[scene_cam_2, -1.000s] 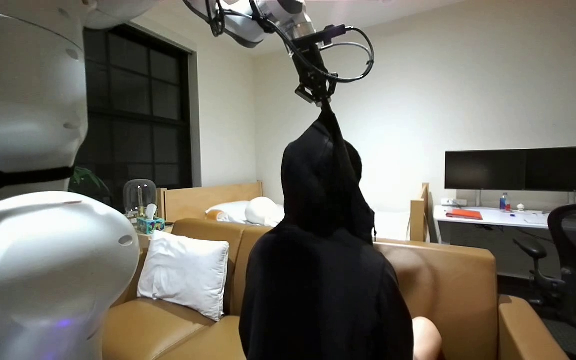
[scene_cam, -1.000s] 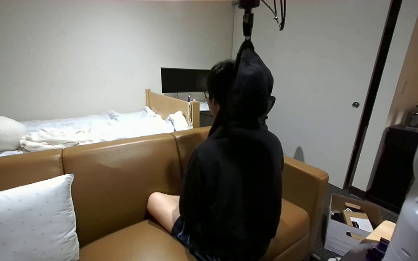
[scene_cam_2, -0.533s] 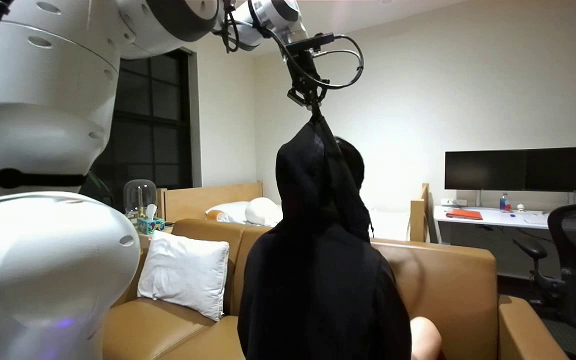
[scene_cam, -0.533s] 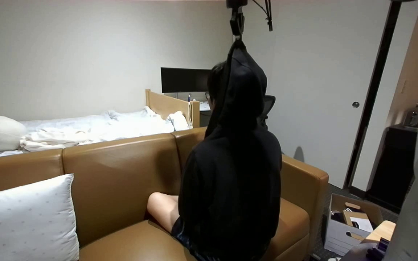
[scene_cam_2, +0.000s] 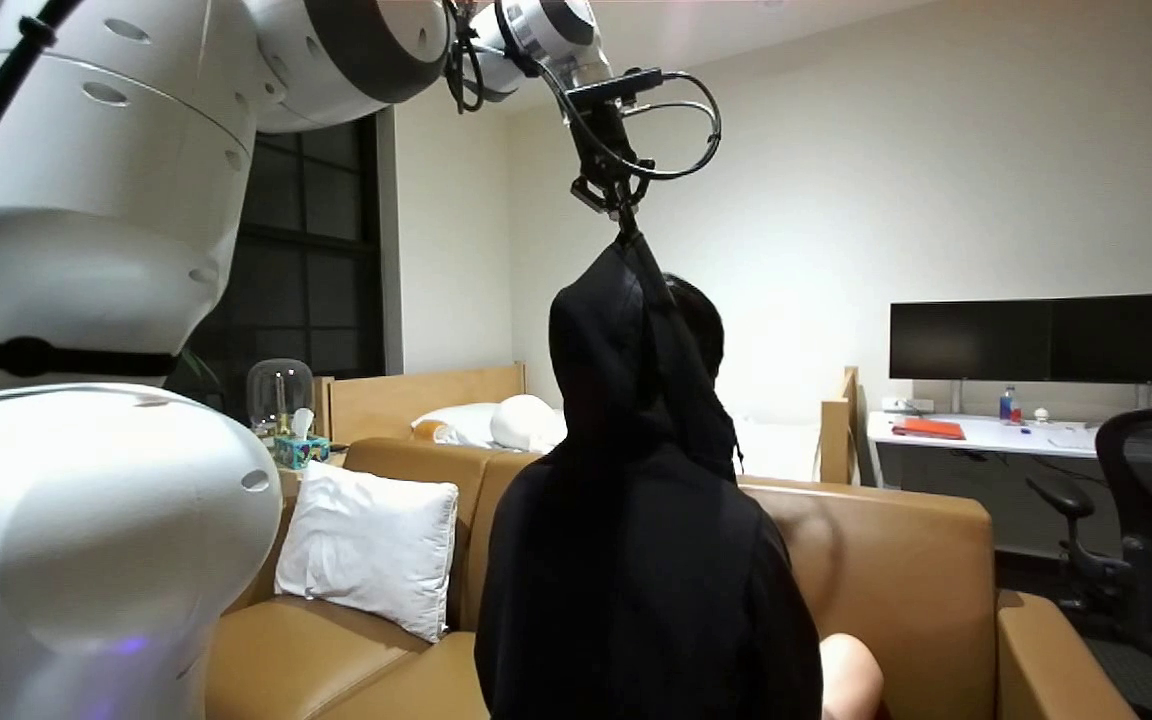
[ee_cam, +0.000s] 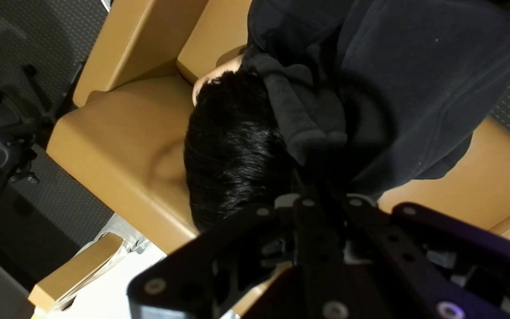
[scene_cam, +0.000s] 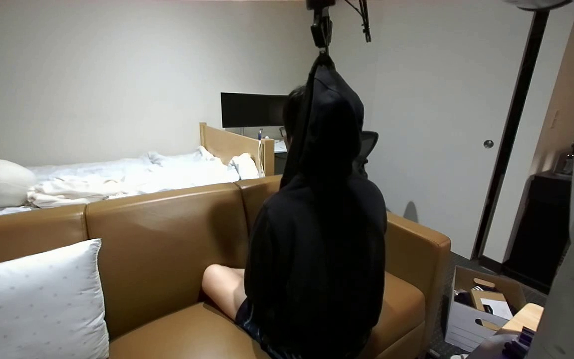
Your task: Put the hood of the hoodie on the head of the person.
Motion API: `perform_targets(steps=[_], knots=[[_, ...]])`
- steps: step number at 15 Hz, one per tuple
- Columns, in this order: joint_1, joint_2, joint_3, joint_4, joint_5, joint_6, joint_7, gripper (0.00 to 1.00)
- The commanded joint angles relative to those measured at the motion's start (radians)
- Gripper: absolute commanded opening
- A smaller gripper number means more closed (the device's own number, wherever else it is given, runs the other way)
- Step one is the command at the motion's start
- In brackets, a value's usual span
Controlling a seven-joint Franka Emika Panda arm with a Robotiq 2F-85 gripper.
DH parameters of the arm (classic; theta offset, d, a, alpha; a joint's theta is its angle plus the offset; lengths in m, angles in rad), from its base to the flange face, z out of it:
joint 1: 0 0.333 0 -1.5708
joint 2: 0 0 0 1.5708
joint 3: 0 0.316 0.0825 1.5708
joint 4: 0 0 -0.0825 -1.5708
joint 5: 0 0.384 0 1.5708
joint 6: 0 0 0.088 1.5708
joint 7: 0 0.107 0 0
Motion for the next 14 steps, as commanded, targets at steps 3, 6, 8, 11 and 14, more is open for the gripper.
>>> perform_targets(steps=[3, 6, 8, 11, 14], knots=[[-0.010, 0.056, -0.015, 0.064, -0.003, 0.005, 0.009, 0.02], [-0.038, 0.143, -0.043, 0.173, 0.027, -0.010, 0.013, 0.02], [-0.066, 0.204, -0.039, 0.251, 0.031, -0.028, 0.018, 0.02], [-0.083, 0.280, -0.044, 0.343, 0.026, -0.041, 0.034, 0.02], [-0.079, 0.330, -0.048, 0.429, 0.016, -0.064, 0.038, 0.02]])
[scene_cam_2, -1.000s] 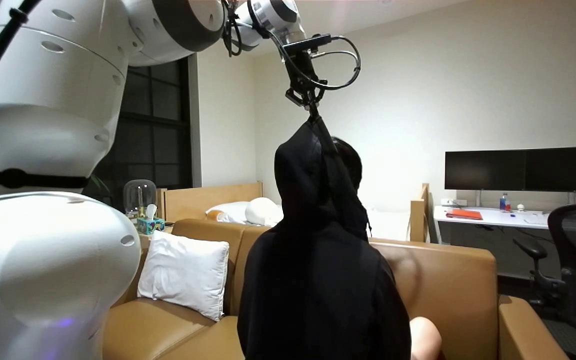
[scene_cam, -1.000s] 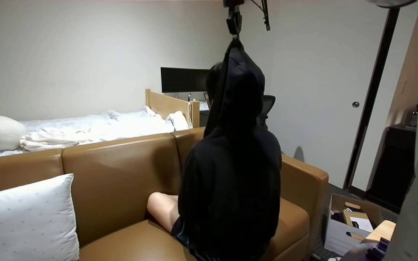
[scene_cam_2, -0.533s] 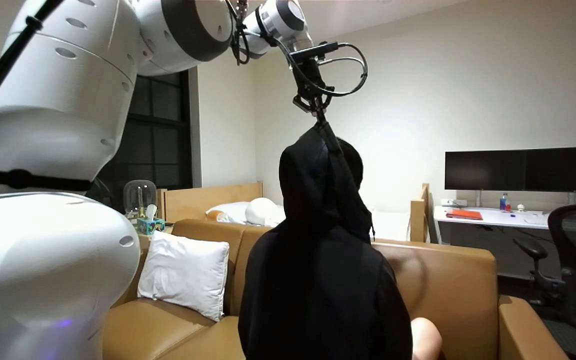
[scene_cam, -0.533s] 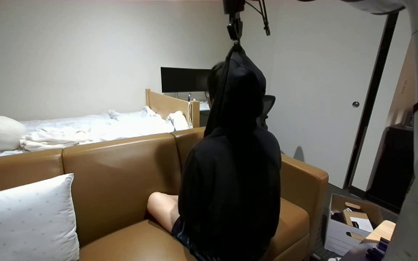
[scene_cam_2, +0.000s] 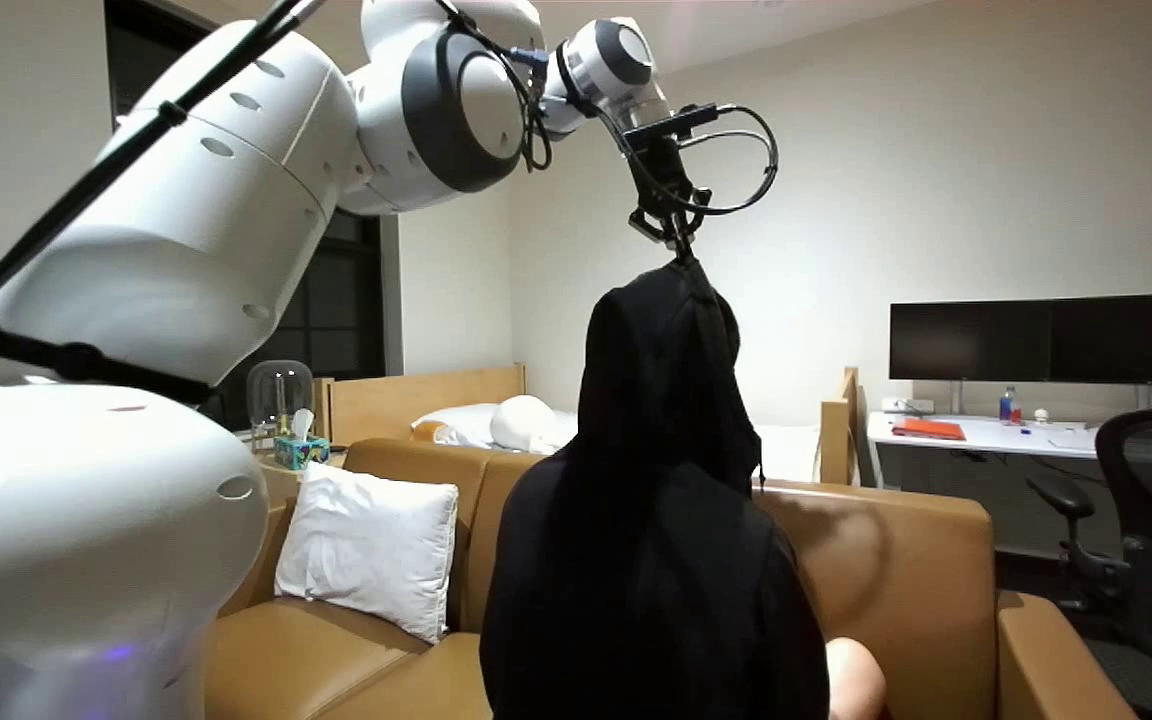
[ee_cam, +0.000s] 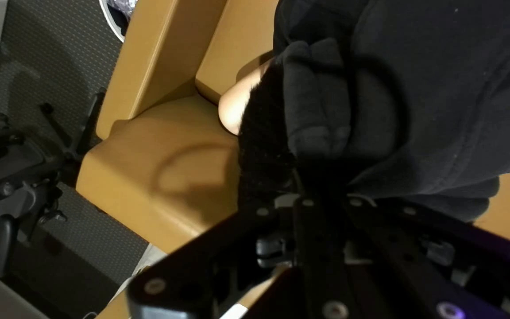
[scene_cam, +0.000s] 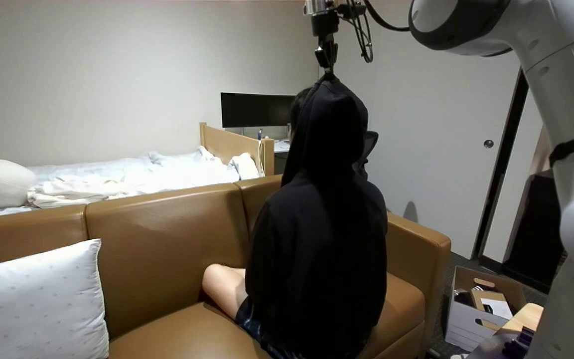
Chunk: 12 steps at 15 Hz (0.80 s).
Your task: Put the hood of the hoodie on the head of the person.
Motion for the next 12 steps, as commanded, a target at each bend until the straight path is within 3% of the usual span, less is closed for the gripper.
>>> perform_targets(steps=[1, 12], knots=[[0.002, 0.074, -0.008, 0.160, -0.001, -0.039, 0.026, 0.02], [0.027, 0.166, -0.040, 0.412, -0.005, -0.117, 0.021, 0.02]])
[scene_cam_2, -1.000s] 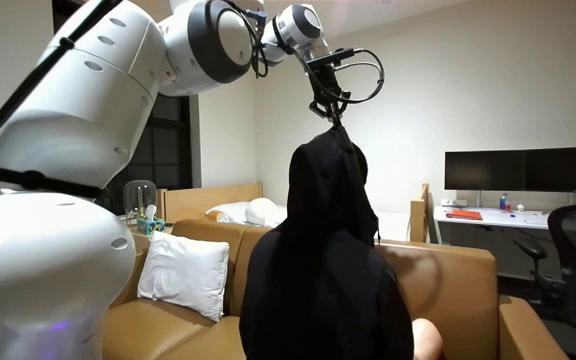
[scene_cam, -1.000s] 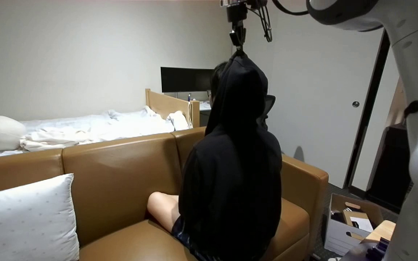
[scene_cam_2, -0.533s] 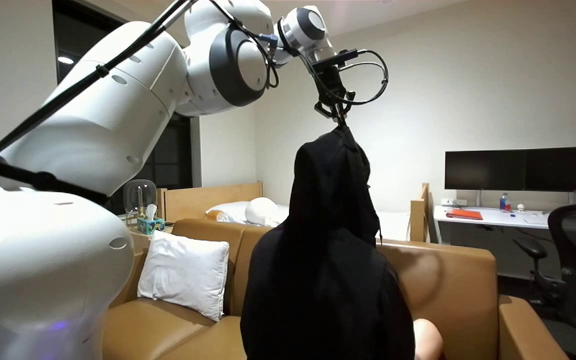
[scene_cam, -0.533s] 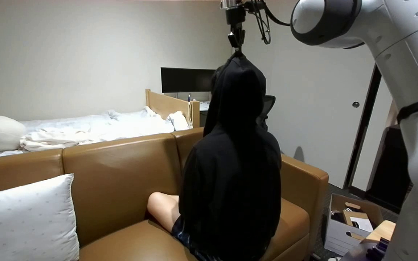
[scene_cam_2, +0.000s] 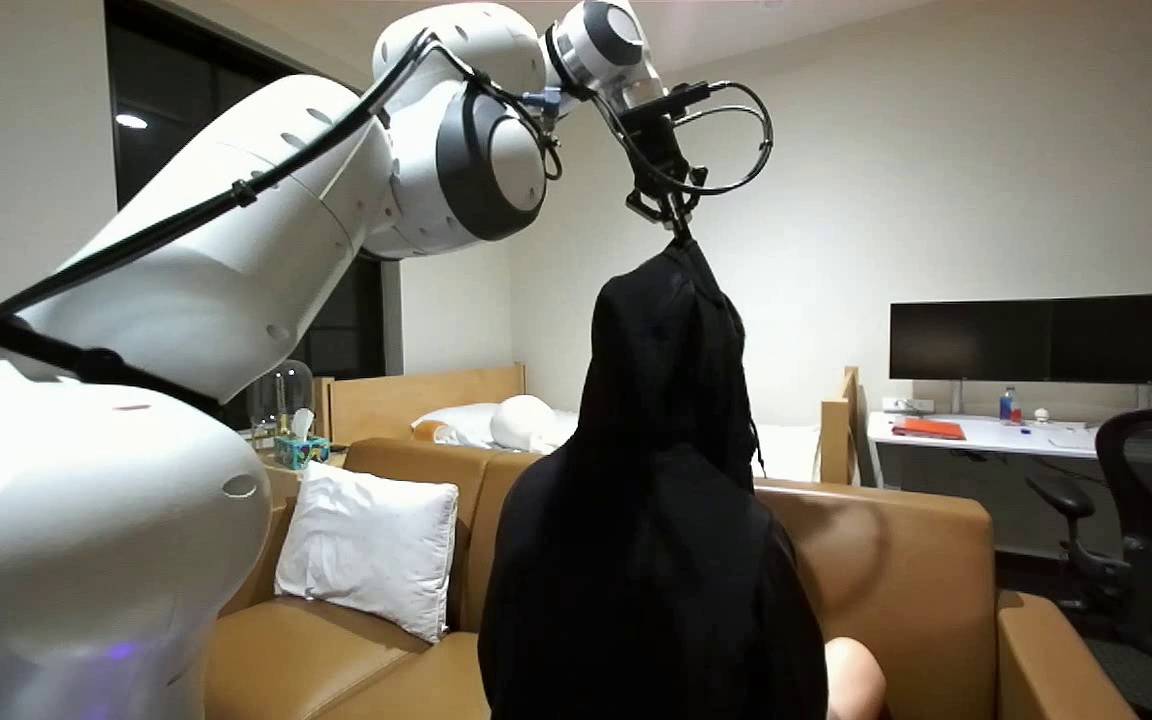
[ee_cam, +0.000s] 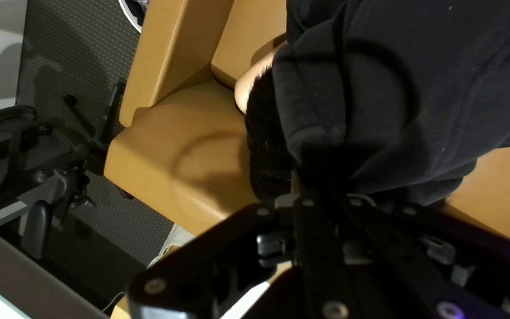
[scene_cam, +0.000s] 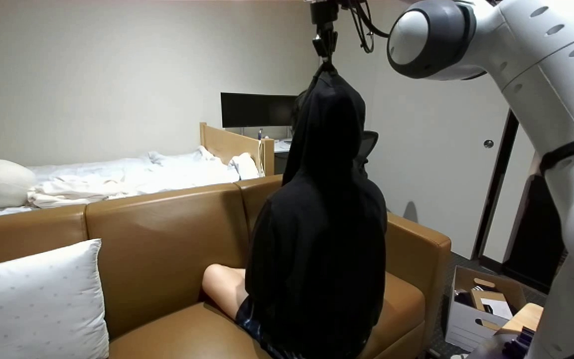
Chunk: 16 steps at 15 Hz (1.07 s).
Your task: Put the hood of the hoodie on the head of the person.
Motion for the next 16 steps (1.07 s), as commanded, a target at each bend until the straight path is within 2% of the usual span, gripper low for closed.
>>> perform_targets(steps=[1, 7, 8, 9, 10, 12, 13, 14, 16], knots=[[0.010, -0.030, -0.009, -0.001, -0.007, 0.043, 0.027, 0.02], [-0.023, -0.008, -0.005, -0.028, 0.020, 0.024, 0.089, 0.02], [-0.027, 0.059, -0.015, 0.079, 0.024, -0.028, 0.094, 0.02], [-0.036, 0.066, -0.015, 0.079, 0.029, -0.036, 0.109, 0.02], [-0.046, 0.010, -0.005, -0.030, 0.026, 0.009, 0.130, 0.02], [-0.060, 0.021, -0.005, -0.028, 0.027, 0.010, 0.153, 0.02], [-0.065, 0.085, -0.016, 0.085, 0.035, -0.038, 0.145, 0.02], [-0.073, 0.024, -0.003, -0.025, 0.032, 0.010, 0.162, 0.02], [-0.080, 0.023, -0.002, -0.023, 0.034, 0.009, 0.169, 0.02]])
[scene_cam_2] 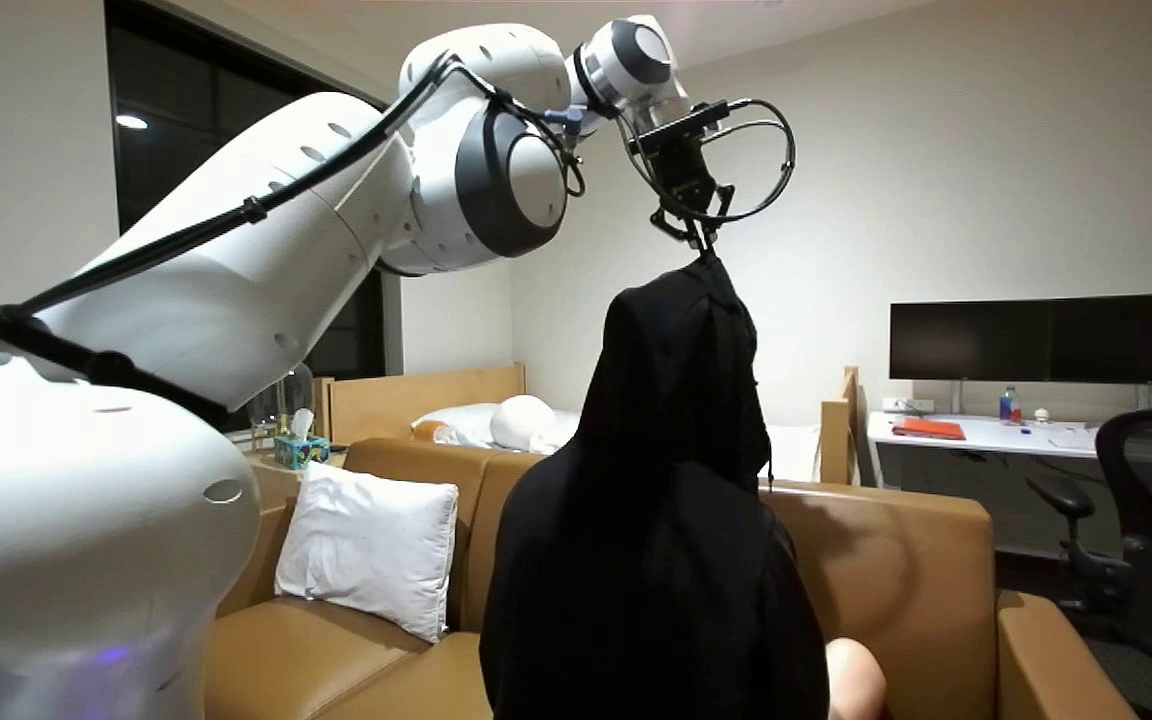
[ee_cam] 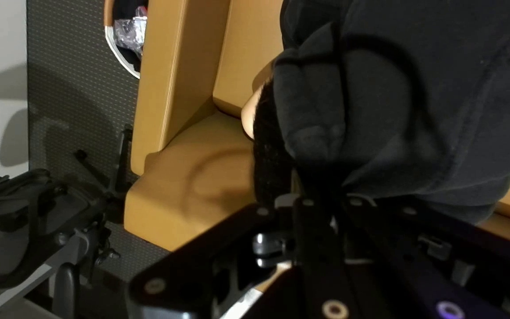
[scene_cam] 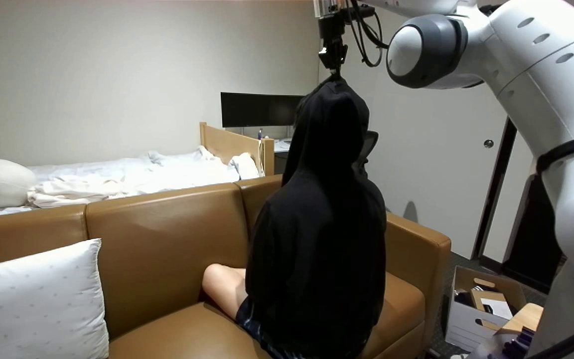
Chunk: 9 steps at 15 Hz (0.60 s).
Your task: Put the hood of the hoodie on the head of the person.
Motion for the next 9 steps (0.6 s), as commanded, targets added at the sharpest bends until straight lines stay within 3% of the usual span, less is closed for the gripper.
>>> perform_targets(steps=[1, 3, 4, 9], knots=[[-0.024, -0.033, 0.003, -0.037, 0.022, 0.022, 0.029, 0.02], [-0.026, -0.050, 0.013, -0.039, 0.028, 0.004, -0.005, 0.02], [-0.005, 0.036, -0.013, 0.070, 0.013, -0.032, -0.003, 0.07], [-0.006, 0.027, -0.009, 0.071, 0.020, -0.033, -0.003, 0.07]])
